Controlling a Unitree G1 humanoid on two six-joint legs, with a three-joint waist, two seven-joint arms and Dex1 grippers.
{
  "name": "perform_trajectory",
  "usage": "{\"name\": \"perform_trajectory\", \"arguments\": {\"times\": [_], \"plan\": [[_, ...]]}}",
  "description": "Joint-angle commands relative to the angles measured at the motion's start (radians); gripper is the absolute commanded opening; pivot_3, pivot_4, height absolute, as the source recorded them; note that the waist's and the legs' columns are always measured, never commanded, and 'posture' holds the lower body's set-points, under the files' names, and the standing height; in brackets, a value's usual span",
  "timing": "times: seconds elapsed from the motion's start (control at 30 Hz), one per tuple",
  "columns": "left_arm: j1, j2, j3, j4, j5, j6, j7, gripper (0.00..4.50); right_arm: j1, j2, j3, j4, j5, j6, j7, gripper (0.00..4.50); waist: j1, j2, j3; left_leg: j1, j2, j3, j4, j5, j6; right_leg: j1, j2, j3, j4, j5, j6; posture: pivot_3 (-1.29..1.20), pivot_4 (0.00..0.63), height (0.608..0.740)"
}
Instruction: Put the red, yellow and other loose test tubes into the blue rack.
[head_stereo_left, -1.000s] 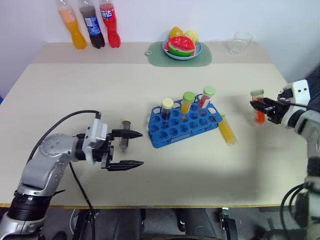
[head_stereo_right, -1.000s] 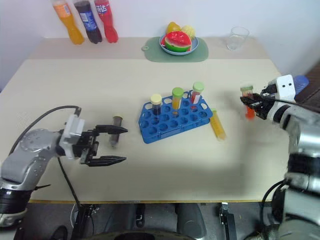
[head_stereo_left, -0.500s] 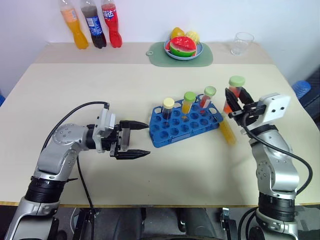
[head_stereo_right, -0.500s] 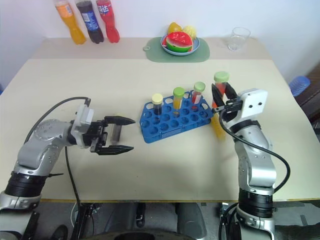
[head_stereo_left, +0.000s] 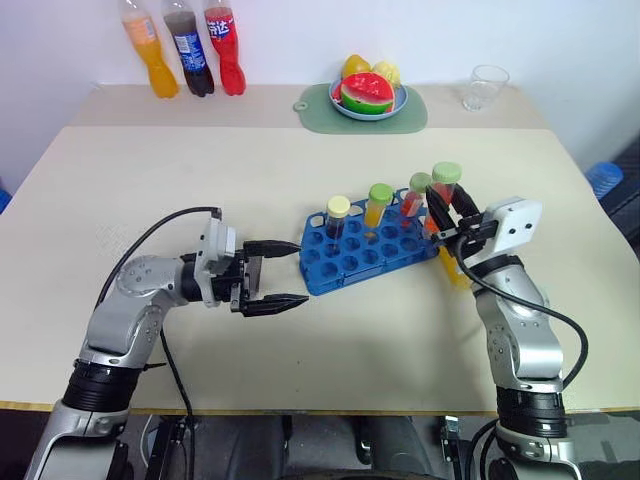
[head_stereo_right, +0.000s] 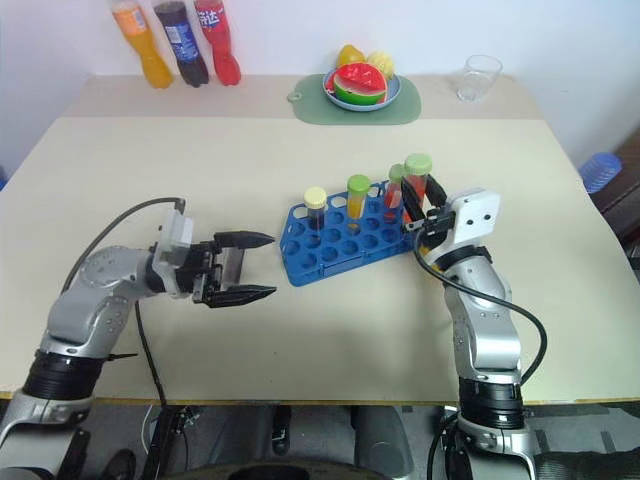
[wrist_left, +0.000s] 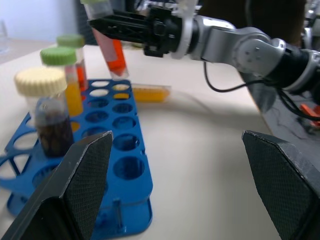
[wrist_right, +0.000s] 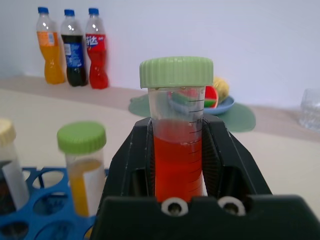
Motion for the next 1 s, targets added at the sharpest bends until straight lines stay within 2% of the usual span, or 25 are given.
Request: {"name": "perform_trajectory", "arguments": {"times": [0.03,0.67,0.73,0.8,0.83,0.87,1.0], "plan": [[0.004,-0.007,0.012,-0.047,0.003,-0.005,0.034,4.27,0.008,0.011,0.011,0.021,-0.003,-0.065,0.004,0.76,-0.001,0.000,0.000,0.000,0.000,0.000,0.000,0.000,0.000,0.000,0.000,0.000,0.000,0.000,0.000,0.00,0.150,0.740],[-0.006,-0.029,0.011,-0.046,0.021,-0.019,0.095,4.27,-0.009,0.060,0.056,0.207,-0.001,-0.224,0.013,0.76,-0.006,0.000,-0.001,0.004,0.000,0.000,0.000,0.000,0.000,0.002,0.001,0.001,0.001,0.000,0.000,0.00,0.150,0.740],[-0.012,-0.031,0.014,-0.040,0.018,-0.015,0.093,4.27,-0.003,0.055,0.054,0.200,0.000,-0.233,0.020,1.78,-0.007,0.000,-0.001,0.005,0.000,0.001,0.000,0.000,0.000,0.002,0.001,0.002,0.002,0.000,0.000,0.00,0.150,0.740],[-0.013,-0.033,0.015,-0.038,0.014,-0.012,0.093,4.27,0.003,0.044,0.058,0.186,-0.020,-0.243,0.019,2.40,-0.006,0.000,-0.001,0.006,0.000,0.002,0.000,0.000,0.000,0.002,0.001,0.004,0.003,0.000,0.000,0.00,0.150,0.740],[-0.013,-0.033,0.015,-0.038,0.014,-0.012,0.093,4.27,0.007,0.036,0.061,0.176,-0.036,-0.245,0.014,3.05,-0.005,0.000,-0.001,0.006,0.000,0.002,0.000,0.000,0.000,0.002,0.001,0.004,0.003,0.000,0.000,0.00,0.150,0.740],[-0.015,-0.036,0.011,-0.032,0.017,-0.015,0.092,4.27,0.026,0.008,0.068,0.128,-0.047,-0.226,0.029,3.43,-0.004,0.000,0.000,0.006,0.000,0.002,0.000,0.000,0.000,0.002,0.001,0.004,0.003,0.000,0.000,0.00,0.150,0.740],[-0.022,-0.051,0.000,-0.018,0.019,-0.018,0.084,4.27,0.107,-0.117,0.068,-0.066,-0.038,-0.107,0.099,3.43,0.004,-0.001,0.000,0.005,0.000,0.003,0.000,0.000,0.000,0.002,0.001,0.006,0.002,0.000,0.000,0.00,0.150,0.740]]}}
